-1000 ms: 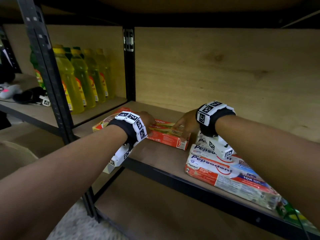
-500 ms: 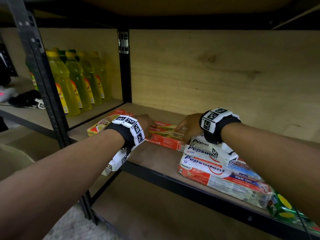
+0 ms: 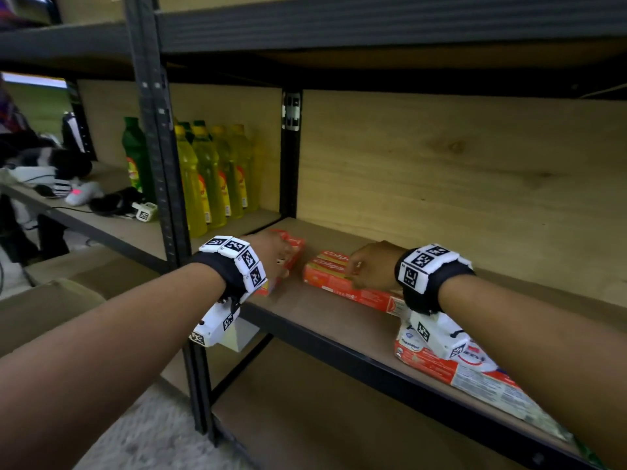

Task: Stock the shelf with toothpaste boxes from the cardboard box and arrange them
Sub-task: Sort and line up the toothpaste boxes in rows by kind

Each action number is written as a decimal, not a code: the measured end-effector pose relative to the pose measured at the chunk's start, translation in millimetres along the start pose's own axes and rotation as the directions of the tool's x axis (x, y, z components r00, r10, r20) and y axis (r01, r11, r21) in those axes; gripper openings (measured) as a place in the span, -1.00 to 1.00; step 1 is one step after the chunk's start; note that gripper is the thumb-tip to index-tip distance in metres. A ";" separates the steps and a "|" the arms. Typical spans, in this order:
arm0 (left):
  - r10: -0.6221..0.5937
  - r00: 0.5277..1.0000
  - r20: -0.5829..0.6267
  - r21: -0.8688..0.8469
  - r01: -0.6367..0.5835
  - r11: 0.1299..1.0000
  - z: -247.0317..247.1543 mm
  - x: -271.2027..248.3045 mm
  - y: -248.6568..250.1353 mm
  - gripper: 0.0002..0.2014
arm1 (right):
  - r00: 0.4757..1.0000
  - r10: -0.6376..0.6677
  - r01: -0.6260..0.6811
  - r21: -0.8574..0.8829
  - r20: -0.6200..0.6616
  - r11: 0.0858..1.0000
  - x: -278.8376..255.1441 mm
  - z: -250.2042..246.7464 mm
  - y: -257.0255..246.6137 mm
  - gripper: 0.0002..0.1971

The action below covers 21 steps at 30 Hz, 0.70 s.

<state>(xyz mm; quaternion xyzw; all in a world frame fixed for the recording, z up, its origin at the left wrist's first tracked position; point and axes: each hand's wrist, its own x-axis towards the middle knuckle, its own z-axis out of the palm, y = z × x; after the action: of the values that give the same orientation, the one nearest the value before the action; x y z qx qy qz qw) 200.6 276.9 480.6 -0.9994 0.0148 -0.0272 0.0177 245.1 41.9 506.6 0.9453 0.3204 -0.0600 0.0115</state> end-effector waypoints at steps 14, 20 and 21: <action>-0.144 0.989 0.035 -0.226 0.148 0.963 33.4 -47.0 -94.6 -0.40 | 0.976 -0.181 0.199 0.165 -0.121 0.966 43.6 36.7 -112.2 -0.35; -0.140 0.989 0.057 -0.248 0.150 0.957 36.1 -43.2 -101.8 -0.36 | 0.978 -0.201 0.206 0.106 -0.059 0.973 45.0 52.2 -114.9 -0.17; -0.146 0.988 0.056 -0.256 0.156 0.954 36.2 -42.0 -101.4 -0.37 | 0.977 -0.204 0.210 0.111 -0.068 0.971 43.6 53.9 -115.2 -0.20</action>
<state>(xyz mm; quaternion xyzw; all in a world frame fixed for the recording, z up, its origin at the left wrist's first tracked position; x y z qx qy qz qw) 163.6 380.8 445.9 -0.9916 -0.0584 -0.0079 -0.1150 203.8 156.6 449.8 0.9070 0.4134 -0.0532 -0.0597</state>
